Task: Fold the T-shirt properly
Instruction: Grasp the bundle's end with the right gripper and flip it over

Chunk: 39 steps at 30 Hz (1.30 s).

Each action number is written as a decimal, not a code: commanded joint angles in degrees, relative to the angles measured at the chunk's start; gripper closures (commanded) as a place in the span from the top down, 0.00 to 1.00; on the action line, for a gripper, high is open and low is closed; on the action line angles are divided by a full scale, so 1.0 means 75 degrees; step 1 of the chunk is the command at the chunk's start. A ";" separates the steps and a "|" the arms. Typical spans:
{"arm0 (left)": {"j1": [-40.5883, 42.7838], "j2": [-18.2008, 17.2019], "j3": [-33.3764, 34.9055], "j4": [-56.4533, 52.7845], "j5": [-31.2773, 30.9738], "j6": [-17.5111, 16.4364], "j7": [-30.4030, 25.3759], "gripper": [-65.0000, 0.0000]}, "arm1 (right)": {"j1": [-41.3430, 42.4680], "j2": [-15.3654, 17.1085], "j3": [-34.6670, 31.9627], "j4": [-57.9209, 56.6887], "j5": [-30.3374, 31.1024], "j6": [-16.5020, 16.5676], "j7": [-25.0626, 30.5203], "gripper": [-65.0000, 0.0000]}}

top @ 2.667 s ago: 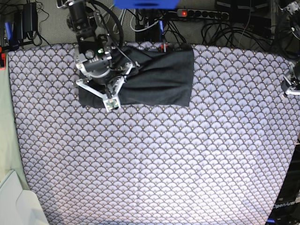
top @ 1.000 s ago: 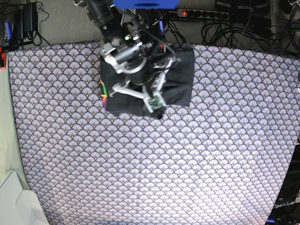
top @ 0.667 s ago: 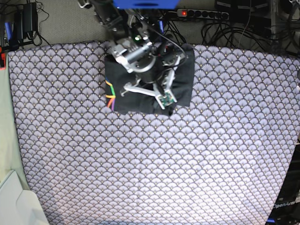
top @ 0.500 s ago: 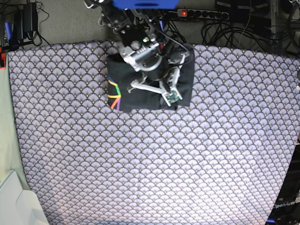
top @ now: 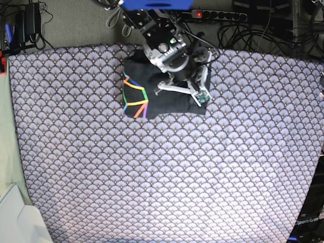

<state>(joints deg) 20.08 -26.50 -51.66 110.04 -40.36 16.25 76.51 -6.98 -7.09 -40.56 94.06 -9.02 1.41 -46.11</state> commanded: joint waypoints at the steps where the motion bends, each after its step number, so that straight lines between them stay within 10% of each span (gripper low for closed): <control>1: -0.0022 -0.0141 -0.0069 0.0127 -0.0146 0.0137 -0.0068 0.00 | 0.0128 -0.0115 -0.0026 0.0100 0.0001 0.0005 0.0246 0.00; 27: -0.0045 -0.0129 -0.0069 0.0127 -0.0204 0.0137 -0.0080 0.00 | 0.0386 -0.0254 -0.0072 0.0053 0.1020 0.0017 0.0105 0.01; 39: -0.0034 -0.0129 -0.0069 0.0138 -0.0204 0.0137 -0.0068 0.00 | 0.0585 -0.0254 -0.0237 0.0100 0.1114 0.0029 -0.0106 0.40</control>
<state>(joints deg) 19.99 -26.48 -51.66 110.04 -40.58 16.25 76.51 -3.22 -7.46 -42.13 93.56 -1.06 1.43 -48.21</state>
